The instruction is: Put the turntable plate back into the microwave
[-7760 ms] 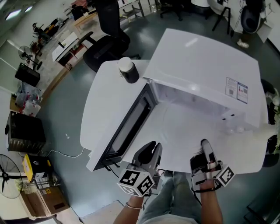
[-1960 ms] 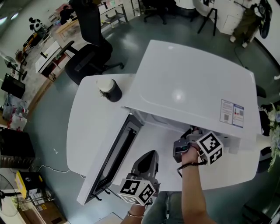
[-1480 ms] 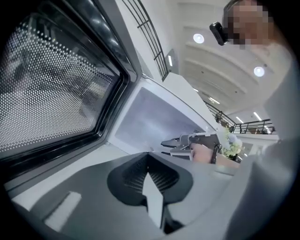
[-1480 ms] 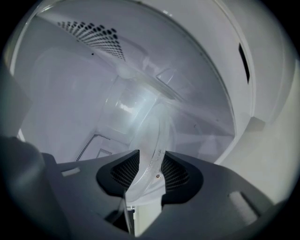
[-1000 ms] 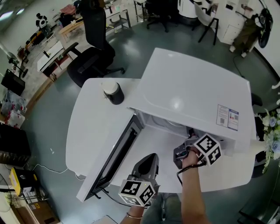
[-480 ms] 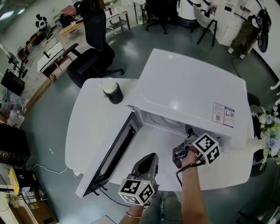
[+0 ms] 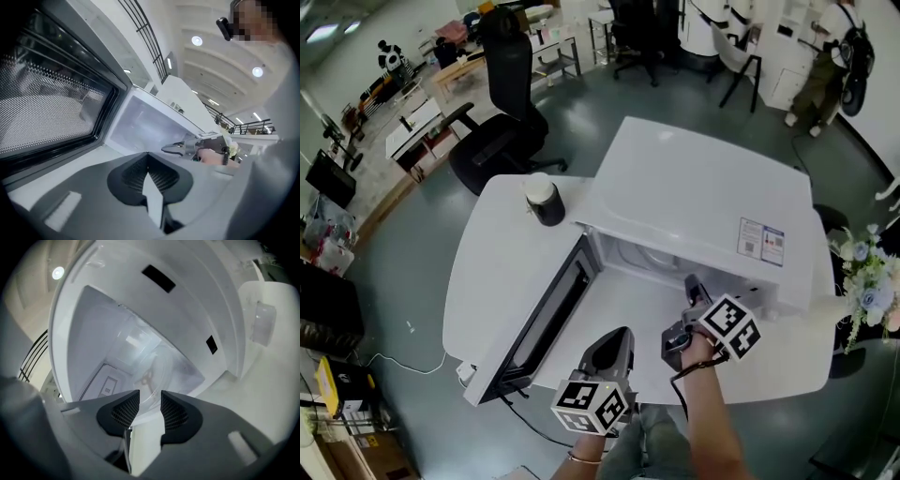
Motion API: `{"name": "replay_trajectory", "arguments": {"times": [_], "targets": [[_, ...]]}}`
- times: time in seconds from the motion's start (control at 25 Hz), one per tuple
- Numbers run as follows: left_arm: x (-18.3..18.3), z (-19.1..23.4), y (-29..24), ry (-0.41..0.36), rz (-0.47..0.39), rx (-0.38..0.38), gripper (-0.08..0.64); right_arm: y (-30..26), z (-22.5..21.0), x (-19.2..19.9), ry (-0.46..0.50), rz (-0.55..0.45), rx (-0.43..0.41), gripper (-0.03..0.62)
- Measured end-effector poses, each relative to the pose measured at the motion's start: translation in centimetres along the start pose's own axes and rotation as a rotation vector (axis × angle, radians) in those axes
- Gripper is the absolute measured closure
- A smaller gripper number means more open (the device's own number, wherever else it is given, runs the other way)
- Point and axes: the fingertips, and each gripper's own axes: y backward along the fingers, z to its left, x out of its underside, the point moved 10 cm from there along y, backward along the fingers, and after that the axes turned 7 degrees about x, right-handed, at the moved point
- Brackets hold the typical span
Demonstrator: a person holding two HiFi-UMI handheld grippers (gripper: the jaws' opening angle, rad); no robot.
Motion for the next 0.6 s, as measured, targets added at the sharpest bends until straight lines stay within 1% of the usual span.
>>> {"name": "replay_trajectory", "arguments": {"times": [0.16,0.28,0.44,0.6], "targets": [[-0.9,-0.7,0.8,-0.021,0.001,-0.015,0.560,2.5,0.7,0.4,0.097,0.010,-0.007,0.466],[-1.9,-1.2,1.5,-0.040,-0.001,-0.024,0.560,4.7,1.3,0.7,0.188,0.023,-0.031,0.466],[-3.5,-2.2,2.4,-0.076,-0.013,-0.028,0.560,7.8,2.7,0.8,0.336,0.027,-0.094,0.468],[-4.9,-3.1,3.1,-0.097,-0.026,-0.026,0.560,10.9,4.4,0.7,0.489,0.002,-0.166,0.471]]}}
